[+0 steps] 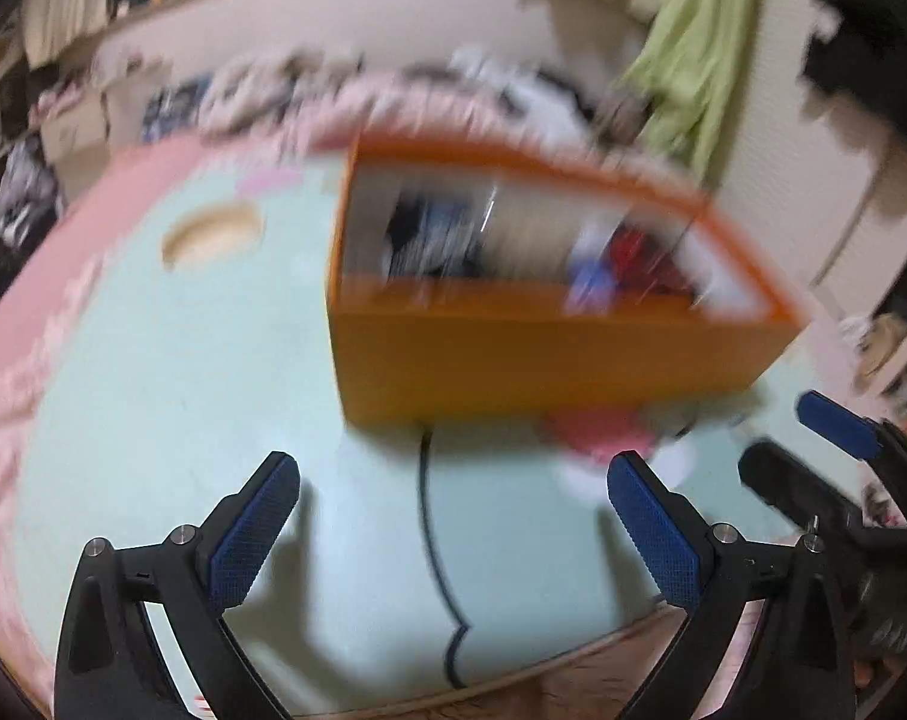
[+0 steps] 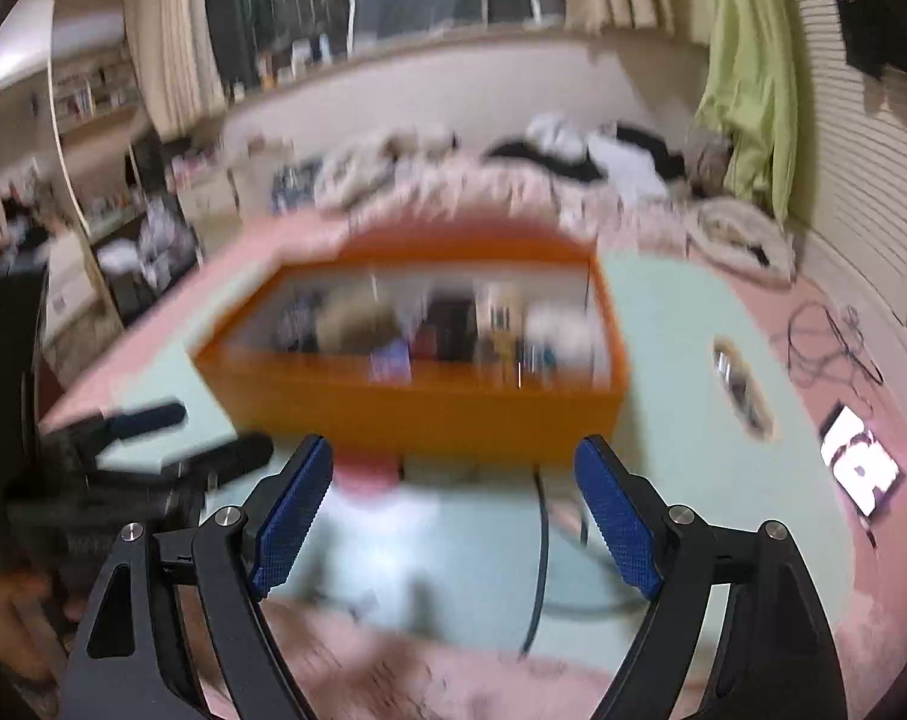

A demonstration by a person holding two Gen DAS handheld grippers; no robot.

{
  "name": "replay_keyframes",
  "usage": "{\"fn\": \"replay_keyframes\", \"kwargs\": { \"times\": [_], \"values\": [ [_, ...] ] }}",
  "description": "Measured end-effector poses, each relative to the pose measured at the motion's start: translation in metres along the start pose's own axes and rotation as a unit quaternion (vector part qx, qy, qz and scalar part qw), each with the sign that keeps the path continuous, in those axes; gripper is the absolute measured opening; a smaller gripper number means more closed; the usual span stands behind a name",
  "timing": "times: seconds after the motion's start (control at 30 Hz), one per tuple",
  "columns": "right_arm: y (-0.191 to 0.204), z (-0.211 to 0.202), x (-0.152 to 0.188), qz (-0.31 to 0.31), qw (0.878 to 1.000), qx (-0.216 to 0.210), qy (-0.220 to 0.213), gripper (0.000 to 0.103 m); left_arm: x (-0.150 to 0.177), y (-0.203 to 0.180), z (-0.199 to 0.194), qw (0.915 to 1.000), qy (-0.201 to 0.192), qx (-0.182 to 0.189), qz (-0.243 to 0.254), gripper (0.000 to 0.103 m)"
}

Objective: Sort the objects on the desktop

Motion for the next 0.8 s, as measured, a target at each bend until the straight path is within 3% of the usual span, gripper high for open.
{"fn": "replay_keyframes", "kwargs": {
  "times": [0.07,0.1,0.13,0.43,0.8],
  "values": [
    [-0.003,0.023,0.019,-0.005,0.998,0.014,0.068,0.083,0.005,-0.006,0.006,0.9981,0.012,-0.045,0.04,0.103],
    [-0.006,0.034,0.026,-0.015,0.995,0.035,0.095,0.088,0.005,-0.01,0.006,0.9982,0.008,-0.042,0.043,0.103],
    [-0.008,0.036,0.029,-0.022,0.994,0.05,0.097,0.09,0.005,-0.011,0.005,0.9983,0.007,-0.04,0.042,0.103],
    [-0.016,0.048,0.043,-0.012,0.994,0.044,0.1,0.098,0.004,-0.008,0.004,0.9986,0.001,-0.037,0.037,0.103],
    [-0.006,0.034,0.031,-0.017,0.994,0.043,0.101,0.101,0.004,-0.008,0.004,0.9987,-0.005,-0.032,0.039,0.103]
  ]
}}
Point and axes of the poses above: each gripper's, at about its wrist camera, not at the fingertips, and z roughly the way its jaws point, y to its left, x to its underside, the point moved 7 cm from there along z, roughly the way its jaws point, and after that the axes turned 7 degrees about -y, right-handed, at the moved point
